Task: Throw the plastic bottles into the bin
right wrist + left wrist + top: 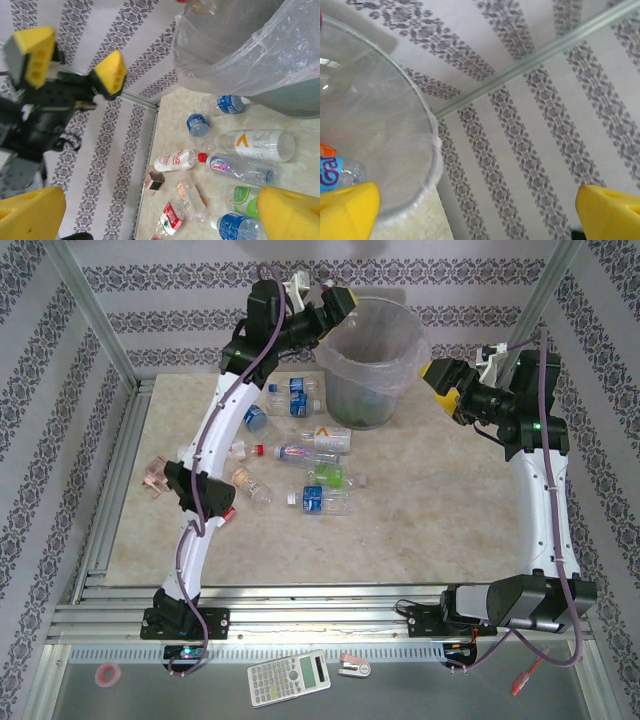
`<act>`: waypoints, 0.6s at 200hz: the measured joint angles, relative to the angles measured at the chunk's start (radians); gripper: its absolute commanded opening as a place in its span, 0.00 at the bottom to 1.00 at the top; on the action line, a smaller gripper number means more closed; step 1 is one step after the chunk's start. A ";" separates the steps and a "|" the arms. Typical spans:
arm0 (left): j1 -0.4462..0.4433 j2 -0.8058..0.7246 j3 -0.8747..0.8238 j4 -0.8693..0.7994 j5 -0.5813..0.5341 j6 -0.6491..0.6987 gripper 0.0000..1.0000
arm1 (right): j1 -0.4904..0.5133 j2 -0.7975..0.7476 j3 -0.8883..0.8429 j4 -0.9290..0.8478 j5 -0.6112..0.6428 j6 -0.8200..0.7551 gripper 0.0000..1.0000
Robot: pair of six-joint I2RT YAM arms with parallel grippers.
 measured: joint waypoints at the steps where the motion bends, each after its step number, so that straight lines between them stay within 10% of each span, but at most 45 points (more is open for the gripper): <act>1: 0.000 -0.003 0.000 -0.004 0.000 0.003 1.00 | 0.000 0.000 0.000 0.002 0.000 0.000 0.98; 120: -0.021 -0.193 -0.089 -0.517 -0.165 0.344 1.00 | 0.015 0.000 -0.002 0.006 -0.003 0.002 0.98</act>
